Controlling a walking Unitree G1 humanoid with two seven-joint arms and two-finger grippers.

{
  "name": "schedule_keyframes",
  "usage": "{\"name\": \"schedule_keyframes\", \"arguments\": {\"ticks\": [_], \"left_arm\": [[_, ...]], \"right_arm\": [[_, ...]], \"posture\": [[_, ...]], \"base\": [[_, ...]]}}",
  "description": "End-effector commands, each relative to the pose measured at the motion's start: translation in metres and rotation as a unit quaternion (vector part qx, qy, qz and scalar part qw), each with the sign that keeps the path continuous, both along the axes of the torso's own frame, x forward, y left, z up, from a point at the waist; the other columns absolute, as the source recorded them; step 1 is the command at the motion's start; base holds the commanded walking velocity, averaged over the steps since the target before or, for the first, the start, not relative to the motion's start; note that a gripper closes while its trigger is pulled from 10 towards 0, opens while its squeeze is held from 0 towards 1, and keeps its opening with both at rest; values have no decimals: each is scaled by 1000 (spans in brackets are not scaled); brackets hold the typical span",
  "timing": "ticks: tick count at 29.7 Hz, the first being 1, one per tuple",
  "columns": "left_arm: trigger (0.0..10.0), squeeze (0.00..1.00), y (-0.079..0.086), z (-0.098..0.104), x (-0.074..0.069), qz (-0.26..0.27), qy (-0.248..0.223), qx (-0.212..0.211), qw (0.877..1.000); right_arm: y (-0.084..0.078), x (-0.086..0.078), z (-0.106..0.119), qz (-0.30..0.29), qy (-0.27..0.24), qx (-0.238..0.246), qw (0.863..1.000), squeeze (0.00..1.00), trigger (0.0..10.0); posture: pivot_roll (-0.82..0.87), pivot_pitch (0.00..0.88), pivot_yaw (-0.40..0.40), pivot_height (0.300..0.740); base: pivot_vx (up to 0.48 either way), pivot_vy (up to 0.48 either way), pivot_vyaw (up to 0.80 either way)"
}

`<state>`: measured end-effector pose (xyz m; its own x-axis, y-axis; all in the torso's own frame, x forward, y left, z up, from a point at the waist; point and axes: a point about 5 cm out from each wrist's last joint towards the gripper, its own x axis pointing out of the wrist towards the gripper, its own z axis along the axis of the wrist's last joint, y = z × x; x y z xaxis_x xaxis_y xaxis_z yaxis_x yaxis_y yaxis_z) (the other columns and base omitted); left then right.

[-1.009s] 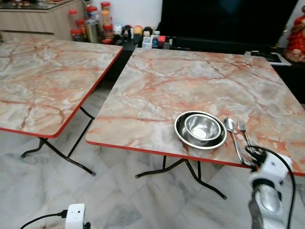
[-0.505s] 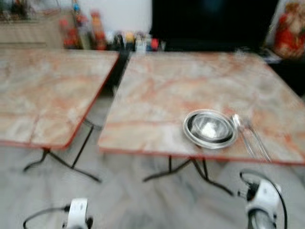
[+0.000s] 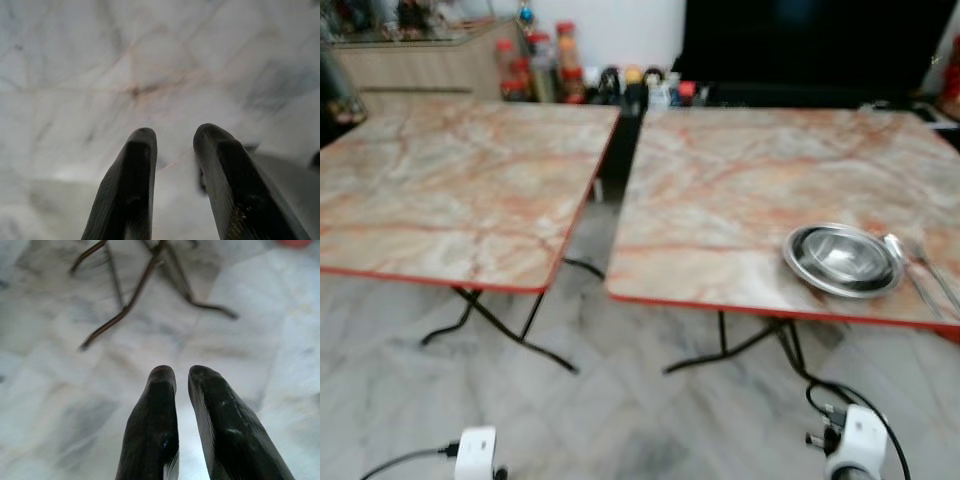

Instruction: Setting the table

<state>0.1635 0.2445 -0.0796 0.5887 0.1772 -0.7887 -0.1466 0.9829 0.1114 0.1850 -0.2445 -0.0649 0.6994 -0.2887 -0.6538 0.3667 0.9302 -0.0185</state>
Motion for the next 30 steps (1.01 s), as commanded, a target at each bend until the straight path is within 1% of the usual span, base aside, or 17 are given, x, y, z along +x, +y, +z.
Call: {"name": "schedule_keyframes", "arguments": {"ticks": [1, 5, 8, 17, 22, 30], "left_arm": [[10000, 0, -5, 3, 10, -1, -13, -5, 1000], [10000, 0, -11, 3, 13, -3, -13, -9, 1000], [10000, 0, -11, 3, 14, 1, -18, -9, 1000], [10000, 0, -15, 2, 14, -9, -12, -12, 1000], [10000, 0, -19, 4, 20, -15, -16, -14, 1000], [10000, 0, -21, 5, 24, -23, -18, -15, 999]], "right_arm": [[-8, -7, -2, -11, 13, -1, 1000, 0, 10000], [-10, -11, -4, -6, 32, -8, 999, 0, 10000], [-3, -9, -6, 1, 35, 2, 999, 0, 10000], [4, -10, -9, -11, 43, 8, 999, 0, 10000], [1, -16, -11, -6, 55, 3, 998, 0, 10000], [-1, -17, -11, -9, 56, 4, 998, 0, 10000]], "posture": [[34, 0, -27, 736], [55, 0, -44, 736], [47, 0, -33, 736], [27, 0, -10, 736], [27, 0, -11, 736], [29, 0, -14, 736]], "base": [[0, 480, -506], [0, 480, 0], [0, 480, 0], [0, 406, 0], [0, 394, 0], [0, 394, 0]]}}
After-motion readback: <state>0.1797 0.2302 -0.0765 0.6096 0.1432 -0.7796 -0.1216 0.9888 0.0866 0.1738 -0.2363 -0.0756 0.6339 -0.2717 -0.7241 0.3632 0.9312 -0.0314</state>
